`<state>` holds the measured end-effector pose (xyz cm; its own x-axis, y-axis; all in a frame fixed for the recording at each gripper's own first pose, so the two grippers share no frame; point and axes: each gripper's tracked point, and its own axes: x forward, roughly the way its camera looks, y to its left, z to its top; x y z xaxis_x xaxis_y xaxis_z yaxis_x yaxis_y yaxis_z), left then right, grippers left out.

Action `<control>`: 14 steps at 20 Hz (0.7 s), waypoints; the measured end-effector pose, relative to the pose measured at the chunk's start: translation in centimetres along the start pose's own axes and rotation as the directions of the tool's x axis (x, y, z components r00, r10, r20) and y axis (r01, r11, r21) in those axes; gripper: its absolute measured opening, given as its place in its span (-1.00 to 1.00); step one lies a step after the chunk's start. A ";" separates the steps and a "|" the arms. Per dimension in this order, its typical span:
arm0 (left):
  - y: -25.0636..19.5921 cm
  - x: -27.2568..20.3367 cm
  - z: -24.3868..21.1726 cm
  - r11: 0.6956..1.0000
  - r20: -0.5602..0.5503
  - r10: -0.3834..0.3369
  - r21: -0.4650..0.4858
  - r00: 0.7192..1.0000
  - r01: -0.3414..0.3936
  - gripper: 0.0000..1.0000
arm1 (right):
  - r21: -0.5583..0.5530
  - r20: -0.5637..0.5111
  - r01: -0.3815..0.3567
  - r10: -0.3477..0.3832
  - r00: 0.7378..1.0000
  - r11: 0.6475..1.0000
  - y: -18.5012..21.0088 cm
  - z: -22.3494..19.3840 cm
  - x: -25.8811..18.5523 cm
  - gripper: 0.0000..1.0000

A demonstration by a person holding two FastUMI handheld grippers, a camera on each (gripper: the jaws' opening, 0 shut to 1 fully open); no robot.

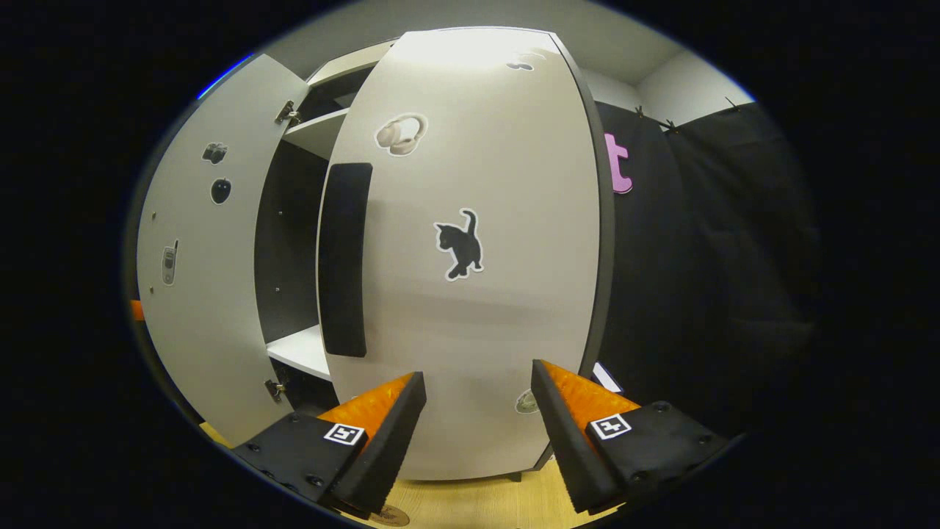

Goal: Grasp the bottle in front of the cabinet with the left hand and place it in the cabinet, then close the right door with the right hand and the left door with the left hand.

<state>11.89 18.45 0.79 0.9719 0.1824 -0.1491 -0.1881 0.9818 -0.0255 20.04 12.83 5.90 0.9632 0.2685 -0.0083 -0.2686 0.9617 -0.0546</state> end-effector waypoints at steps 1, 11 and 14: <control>-0.2 0.0 -0.1 1.000 0.001 0.000 0.000 1.000 0.000 0.84 | -0.001 0.000 0.002 -0.002 1.000 1.000 -0.3 0.1 -0.7 0.92; -6.8 0.6 -1.2 0.988 -0.026 -0.151 -0.046 0.988 0.150 0.86 | -0.021 -0.027 0.036 -0.037 0.999 0.999 -4.1 0.7 -7.0 0.92; -8.9 0.9 -1.4 0.982 -0.032 -0.186 -0.044 0.982 0.184 0.87 | -0.010 -0.036 0.057 -0.058 0.998 0.998 -5.8 0.8 -8.4 0.92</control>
<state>14.27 9.84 -0.53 0.9848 -0.0052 -0.1736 -0.0116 0.9953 -0.0958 13.47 5.05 7.05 0.9768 0.2104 -0.0411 -0.2127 0.9750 -0.0648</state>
